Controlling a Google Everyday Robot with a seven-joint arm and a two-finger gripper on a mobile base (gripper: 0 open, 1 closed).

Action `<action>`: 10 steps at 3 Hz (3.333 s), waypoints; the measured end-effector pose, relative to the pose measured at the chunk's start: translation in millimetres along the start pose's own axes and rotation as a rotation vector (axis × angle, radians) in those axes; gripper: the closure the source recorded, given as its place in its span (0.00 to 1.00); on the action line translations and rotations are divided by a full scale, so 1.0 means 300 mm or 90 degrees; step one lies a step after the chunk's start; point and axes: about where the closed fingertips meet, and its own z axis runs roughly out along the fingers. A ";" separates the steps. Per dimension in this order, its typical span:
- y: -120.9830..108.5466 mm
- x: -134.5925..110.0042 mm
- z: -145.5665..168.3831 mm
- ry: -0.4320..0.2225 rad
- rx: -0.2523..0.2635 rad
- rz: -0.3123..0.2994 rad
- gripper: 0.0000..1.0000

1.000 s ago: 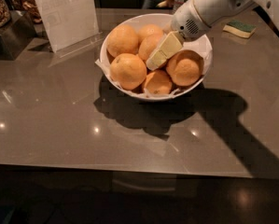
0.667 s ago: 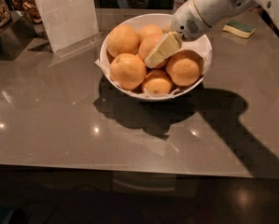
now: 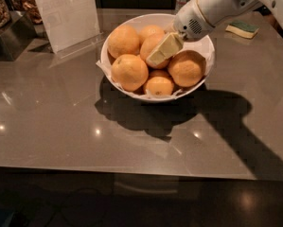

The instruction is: Pick orange from white bowl

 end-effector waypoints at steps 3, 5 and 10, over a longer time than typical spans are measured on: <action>0.062 -0.040 -0.073 -0.016 0.071 -0.037 1.00; 0.056 -0.032 -0.080 -0.015 0.084 -0.032 1.00; 0.041 -0.006 0.012 0.027 0.012 -0.016 0.00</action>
Offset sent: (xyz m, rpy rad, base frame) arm -0.0147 0.0028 0.0224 -0.0343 -0.1062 -0.0096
